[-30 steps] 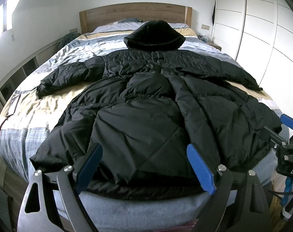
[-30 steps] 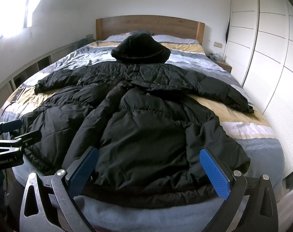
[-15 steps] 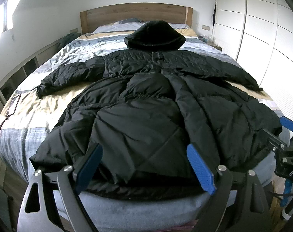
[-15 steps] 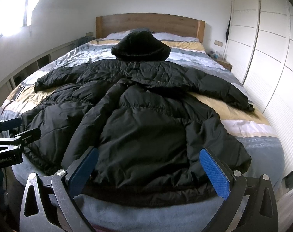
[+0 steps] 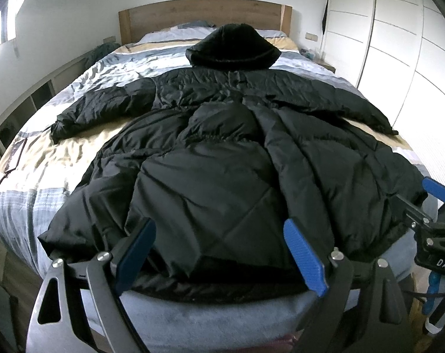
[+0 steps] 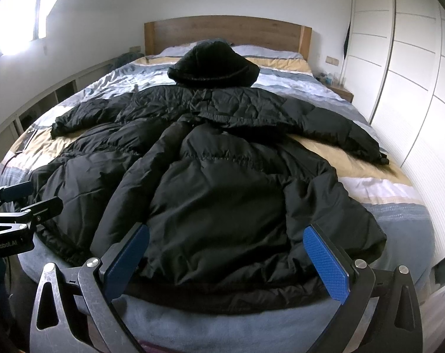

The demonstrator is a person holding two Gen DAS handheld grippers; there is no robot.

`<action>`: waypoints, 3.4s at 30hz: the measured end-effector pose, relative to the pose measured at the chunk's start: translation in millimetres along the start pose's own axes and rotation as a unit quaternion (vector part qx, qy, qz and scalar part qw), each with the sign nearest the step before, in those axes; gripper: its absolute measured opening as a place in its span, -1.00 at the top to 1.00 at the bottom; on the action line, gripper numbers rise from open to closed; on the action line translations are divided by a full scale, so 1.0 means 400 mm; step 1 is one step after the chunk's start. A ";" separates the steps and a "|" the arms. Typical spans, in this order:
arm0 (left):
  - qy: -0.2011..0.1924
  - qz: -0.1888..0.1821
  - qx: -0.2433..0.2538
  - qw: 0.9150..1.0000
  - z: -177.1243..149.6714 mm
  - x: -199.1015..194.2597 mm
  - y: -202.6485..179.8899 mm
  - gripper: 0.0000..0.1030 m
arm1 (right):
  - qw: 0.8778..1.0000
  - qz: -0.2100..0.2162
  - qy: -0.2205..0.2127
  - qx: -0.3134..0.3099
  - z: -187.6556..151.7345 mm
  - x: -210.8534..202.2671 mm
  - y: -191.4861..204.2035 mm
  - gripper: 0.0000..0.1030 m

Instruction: Fold large clothes

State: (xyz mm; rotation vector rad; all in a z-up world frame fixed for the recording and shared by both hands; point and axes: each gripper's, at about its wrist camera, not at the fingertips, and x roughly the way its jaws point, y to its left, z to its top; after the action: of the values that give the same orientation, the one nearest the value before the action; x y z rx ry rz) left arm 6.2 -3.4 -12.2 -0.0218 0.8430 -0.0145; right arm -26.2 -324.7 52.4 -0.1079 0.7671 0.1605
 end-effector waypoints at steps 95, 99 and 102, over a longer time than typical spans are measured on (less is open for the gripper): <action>-0.104 0.118 -0.071 0.985 0.470 0.051 0.194 -0.73 | 0.985 0.029 -0.095 0.143 0.517 0.207 -0.213 -0.99; -0.081 0.128 -0.068 0.986 0.465 0.105 0.197 -0.73 | 0.975 0.002 -0.079 0.206 0.507 0.292 -0.328 -0.99; -0.067 0.138 -0.066 0.986 0.465 0.143 0.197 -0.73 | 0.964 -0.017 -0.065 0.259 0.481 0.359 -0.418 -0.99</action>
State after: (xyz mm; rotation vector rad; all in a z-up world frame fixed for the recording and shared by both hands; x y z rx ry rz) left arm 183.4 76.5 66.7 -0.0304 0.7045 0.3005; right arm 237.4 -444.1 96.4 0.3831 0.6536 -0.0691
